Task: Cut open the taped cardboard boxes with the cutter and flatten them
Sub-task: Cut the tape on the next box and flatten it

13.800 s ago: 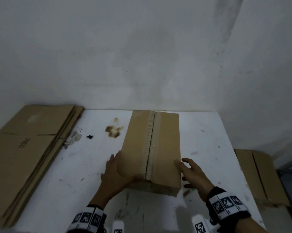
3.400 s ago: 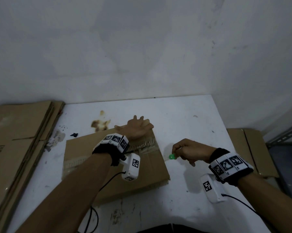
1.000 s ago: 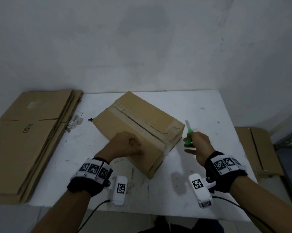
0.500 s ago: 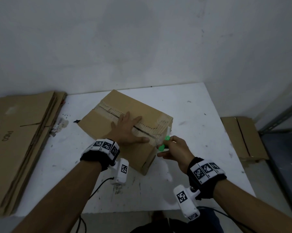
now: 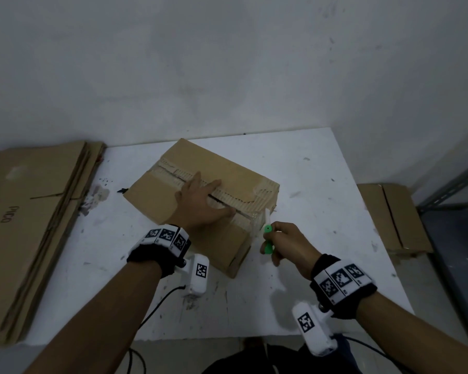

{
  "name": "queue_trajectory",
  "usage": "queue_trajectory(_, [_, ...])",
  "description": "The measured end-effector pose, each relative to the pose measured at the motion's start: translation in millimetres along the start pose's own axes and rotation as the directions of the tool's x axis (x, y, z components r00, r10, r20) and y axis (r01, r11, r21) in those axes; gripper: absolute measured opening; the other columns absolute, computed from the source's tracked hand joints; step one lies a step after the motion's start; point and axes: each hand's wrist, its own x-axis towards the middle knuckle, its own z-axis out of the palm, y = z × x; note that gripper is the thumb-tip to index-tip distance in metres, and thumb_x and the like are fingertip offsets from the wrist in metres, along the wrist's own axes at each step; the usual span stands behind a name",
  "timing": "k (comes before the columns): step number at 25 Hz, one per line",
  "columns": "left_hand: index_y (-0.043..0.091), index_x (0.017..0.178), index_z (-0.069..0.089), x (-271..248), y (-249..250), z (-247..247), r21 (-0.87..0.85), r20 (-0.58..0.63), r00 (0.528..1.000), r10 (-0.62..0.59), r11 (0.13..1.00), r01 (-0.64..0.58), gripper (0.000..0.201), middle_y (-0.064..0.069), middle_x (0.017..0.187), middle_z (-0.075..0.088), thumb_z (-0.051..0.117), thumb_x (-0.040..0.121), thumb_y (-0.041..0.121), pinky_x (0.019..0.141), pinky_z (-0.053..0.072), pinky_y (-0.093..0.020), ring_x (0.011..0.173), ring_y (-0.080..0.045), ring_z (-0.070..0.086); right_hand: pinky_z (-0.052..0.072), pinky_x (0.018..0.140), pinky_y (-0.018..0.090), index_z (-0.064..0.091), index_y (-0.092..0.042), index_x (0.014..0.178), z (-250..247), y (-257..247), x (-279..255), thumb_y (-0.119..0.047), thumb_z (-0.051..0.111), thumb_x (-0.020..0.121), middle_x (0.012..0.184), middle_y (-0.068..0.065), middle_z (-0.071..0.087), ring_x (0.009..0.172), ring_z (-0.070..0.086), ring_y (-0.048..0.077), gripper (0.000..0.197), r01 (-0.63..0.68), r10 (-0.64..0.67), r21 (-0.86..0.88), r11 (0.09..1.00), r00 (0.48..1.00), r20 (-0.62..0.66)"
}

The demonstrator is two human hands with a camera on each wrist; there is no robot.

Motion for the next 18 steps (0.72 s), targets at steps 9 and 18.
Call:
queue_trajectory(9, [0.047, 0.139, 0.048, 7.4, -6.3, -12.0, -0.002, -0.066, 0.998, -0.007, 1.0, 0.007, 0.09, -0.002, 0.164, 0.016, 0.076, 0.059, 0.076, 0.118, 0.012, -0.058, 0.149, -0.034, 0.011, 0.044, 0.059, 0.036, 0.052, -0.005, 0.086, -17.5, -4.7, -4.6, -0.009, 0.045, 0.1, 0.068, 0.014, 0.061, 0.039, 0.042, 0.024, 0.017, 0.019, -0.019, -0.01, 1.0, 0.999, 0.042])
queue_trajectory(18, [0.029, 0.144, 0.044, 8.9, -33.0, -18.0, 0.019, -0.206, 0.967, -0.149, 0.988, 0.156, 0.086, -0.011, 0.15, 0.035, 0.068, 0.073, 0.072, 0.11, 0.036, -0.05, 0.136, -0.033, 0.037, 0.049, 0.055, 0.036, 0.053, -0.008, 0.089, 5.2, 4.5, -6.9, -0.013, 0.04, 0.103, 0.068, 0.012, 0.055, 0.037, 0.037, 0.022, 0.019, 0.062, -0.058, 0.093, 0.994, 0.998, -0.039])
